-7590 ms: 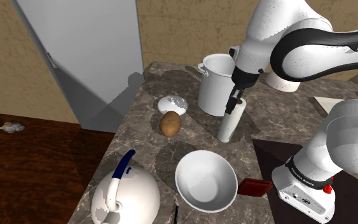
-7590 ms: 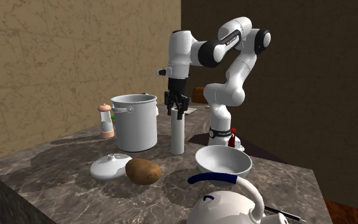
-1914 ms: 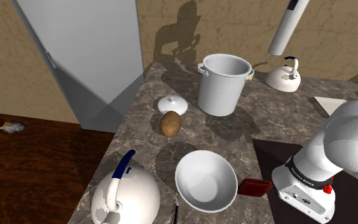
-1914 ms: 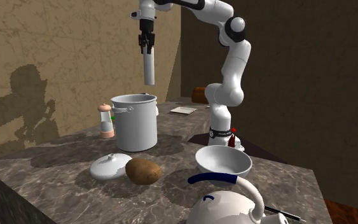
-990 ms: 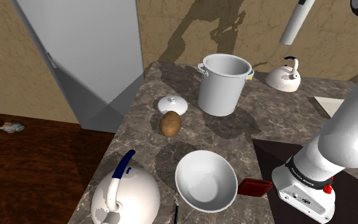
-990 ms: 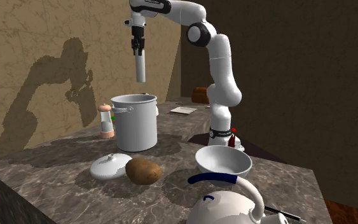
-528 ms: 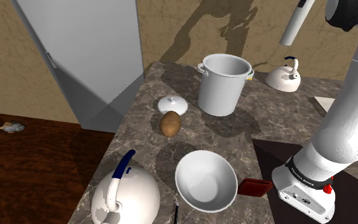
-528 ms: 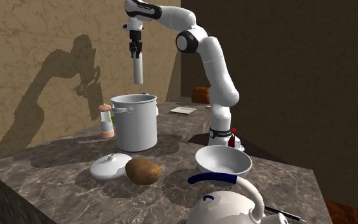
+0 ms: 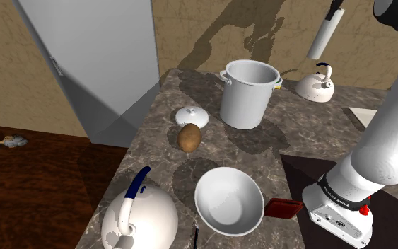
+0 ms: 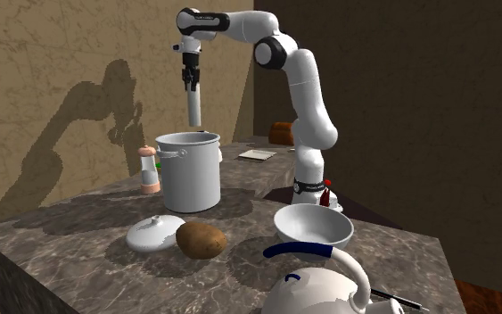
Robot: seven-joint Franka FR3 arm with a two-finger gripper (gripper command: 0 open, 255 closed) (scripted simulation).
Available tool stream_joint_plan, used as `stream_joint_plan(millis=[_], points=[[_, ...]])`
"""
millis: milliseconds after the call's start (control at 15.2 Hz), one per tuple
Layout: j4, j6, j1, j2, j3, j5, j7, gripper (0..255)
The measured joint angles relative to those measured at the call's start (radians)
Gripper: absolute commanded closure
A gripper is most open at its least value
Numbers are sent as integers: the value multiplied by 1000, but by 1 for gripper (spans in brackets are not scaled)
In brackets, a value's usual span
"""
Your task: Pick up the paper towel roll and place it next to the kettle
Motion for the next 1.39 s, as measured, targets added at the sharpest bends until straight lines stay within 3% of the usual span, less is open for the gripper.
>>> stream_joint_plan(millis=[462, 1386], points=[[-155, 116, 51, -57, 2, -47, 19, 255], [-382, 316, 84, -98, 7, -76, 25, 255]])
